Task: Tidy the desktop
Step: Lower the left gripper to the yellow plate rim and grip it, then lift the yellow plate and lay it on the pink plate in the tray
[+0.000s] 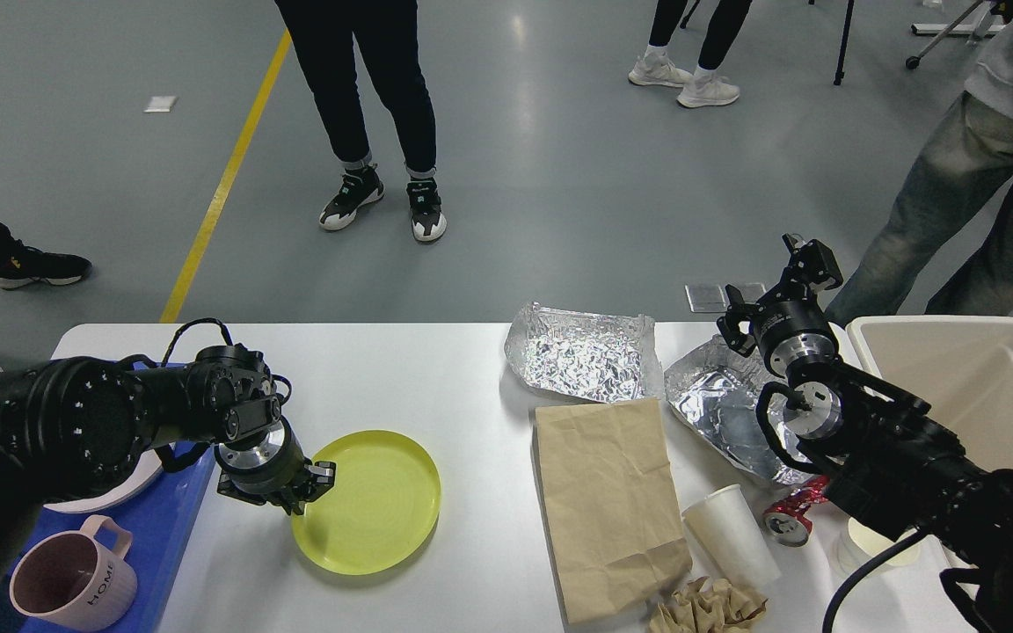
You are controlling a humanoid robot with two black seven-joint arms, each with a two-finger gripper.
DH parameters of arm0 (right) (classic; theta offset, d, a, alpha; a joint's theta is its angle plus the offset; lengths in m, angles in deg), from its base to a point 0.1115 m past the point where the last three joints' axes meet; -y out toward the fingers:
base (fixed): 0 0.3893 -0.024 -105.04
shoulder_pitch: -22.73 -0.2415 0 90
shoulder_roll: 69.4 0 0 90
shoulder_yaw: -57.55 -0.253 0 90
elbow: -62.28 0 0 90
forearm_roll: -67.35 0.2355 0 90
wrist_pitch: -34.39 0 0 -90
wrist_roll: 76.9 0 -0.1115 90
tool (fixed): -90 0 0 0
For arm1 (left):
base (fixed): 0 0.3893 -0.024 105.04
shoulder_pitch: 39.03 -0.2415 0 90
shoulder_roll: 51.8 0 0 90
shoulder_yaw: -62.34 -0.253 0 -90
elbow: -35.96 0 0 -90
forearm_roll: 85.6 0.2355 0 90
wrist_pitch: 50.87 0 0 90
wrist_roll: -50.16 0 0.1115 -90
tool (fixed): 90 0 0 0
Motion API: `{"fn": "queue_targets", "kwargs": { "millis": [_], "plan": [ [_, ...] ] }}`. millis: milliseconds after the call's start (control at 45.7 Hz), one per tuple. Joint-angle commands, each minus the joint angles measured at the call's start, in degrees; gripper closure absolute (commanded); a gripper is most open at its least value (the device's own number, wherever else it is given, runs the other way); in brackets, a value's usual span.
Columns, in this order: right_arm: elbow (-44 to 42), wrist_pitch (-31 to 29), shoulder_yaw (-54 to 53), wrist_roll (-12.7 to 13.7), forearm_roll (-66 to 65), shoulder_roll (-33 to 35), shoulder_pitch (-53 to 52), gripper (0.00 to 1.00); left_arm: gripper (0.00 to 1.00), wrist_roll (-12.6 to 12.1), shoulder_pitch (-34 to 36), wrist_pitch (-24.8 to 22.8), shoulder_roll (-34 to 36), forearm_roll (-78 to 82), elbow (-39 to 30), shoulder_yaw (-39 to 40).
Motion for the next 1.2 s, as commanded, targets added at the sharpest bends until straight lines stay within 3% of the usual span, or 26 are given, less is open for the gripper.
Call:
{"fn": "queue_targets", "kwargs": {
  "millis": [0, 175, 569, 898, 1182],
  "plan": [
    [0.0, 0.0, 0.0, 0.01, 0.0, -0.06, 0.0, 0.0, 1.0, -0.12, 0.27, -0.39, 0.01, -0.02, 0.0, -0.03],
    [0.0, 0.0, 0.0, 0.01, 0.0, 0.02, 0.0, 0.0, 1.0, -0.03, 2.2, -1.71, 0.28, -0.02, -0.44, 0.06],
    [0.0, 0.0, 0.0, 0.01, 0.0, 0.02, 0.0, 0.0, 1.0, -0.03, 13.97, -17.43, 5.37, 0.07, -0.36, 1.2],
    [0.0, 0.0, 0.0, 0.01, 0.0, -0.06, 0.0, 0.0, 1.0, 0.06, 23.73, -17.43, 12.84, 0.07, -0.36, 3.13],
    [0.0, 0.0, 0.0, 0.01, 0.0, 0.02, 0.0, 0.0, 1.0, -0.03, 21.2, -17.43, 27.25, -0.46, 3.16, 9.54]
  ]
}}
